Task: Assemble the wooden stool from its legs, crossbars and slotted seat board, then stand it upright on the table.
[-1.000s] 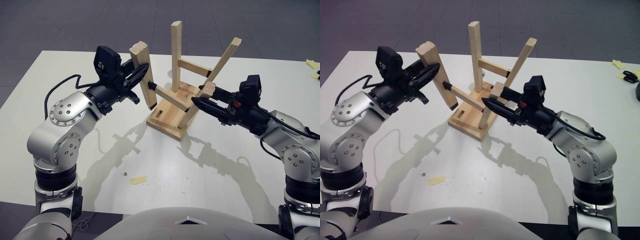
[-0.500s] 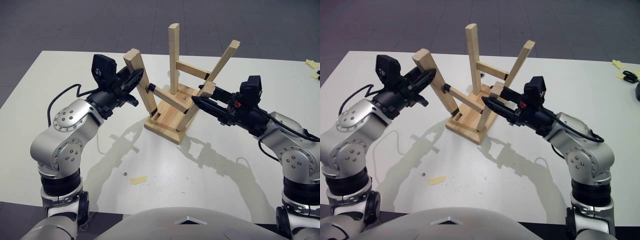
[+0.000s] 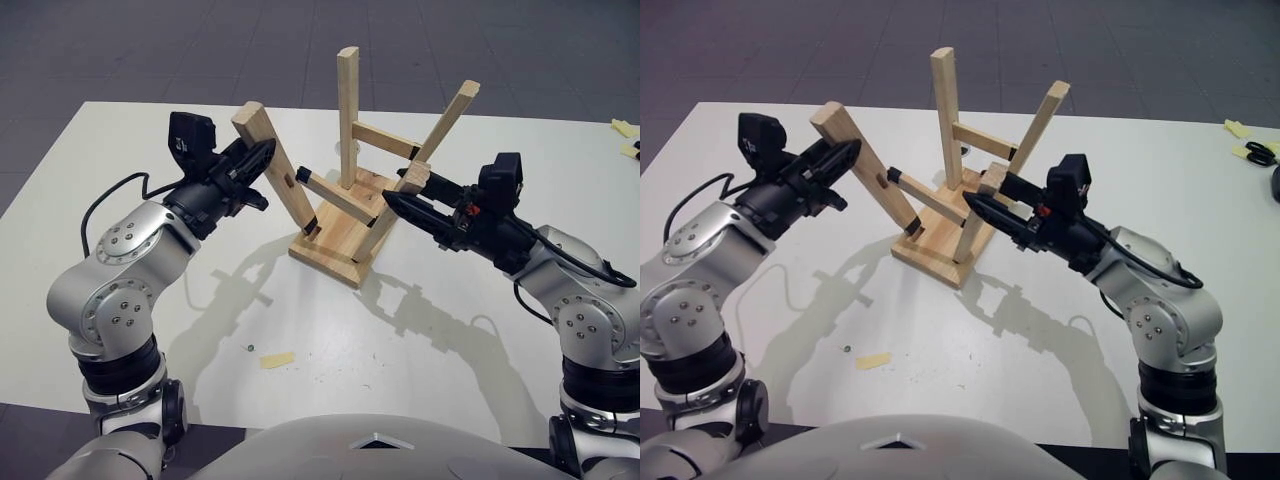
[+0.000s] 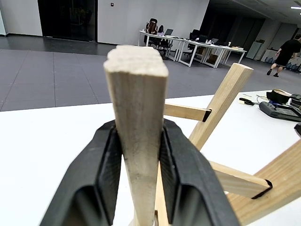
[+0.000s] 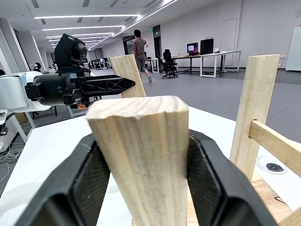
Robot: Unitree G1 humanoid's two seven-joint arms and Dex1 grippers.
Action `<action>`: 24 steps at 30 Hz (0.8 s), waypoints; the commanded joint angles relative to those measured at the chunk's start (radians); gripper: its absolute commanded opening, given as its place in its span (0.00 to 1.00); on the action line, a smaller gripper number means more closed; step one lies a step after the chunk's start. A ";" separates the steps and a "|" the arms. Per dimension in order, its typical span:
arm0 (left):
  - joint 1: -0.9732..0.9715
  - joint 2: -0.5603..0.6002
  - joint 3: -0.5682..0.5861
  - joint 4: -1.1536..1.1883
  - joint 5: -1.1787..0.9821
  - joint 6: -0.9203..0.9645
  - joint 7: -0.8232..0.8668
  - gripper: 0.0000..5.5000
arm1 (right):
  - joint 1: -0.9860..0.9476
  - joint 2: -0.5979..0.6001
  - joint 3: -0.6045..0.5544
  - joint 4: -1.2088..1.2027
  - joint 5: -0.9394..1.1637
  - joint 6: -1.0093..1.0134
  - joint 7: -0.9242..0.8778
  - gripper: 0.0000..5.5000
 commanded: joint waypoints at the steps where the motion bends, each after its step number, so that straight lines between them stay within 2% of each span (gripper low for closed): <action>1: 0.033 -0.017 -0.006 0.006 -0.027 0.040 0.025 0.19 | 0.013 0.005 0.011 0.020 -0.018 0.006 -0.010 0.41; 8: 0.040 -0.091 0.014 0.028 -0.091 0.045 0.091 0.19 | 0.023 0.010 0.030 0.018 -0.028 -0.006 -0.012 0.41; 17: 0.048 0.089 0.022 0.051 -0.048 0.033 0.000 0.19 | 0.031 0.015 0.029 0.016 -0.031 -0.015 -0.020 0.41; 24: 0.033 0.078 -0.001 0.061 -0.028 -0.006 0.026 0.19 | 0.037 0.019 0.033 0.013 -0.037 -0.022 -0.024 0.41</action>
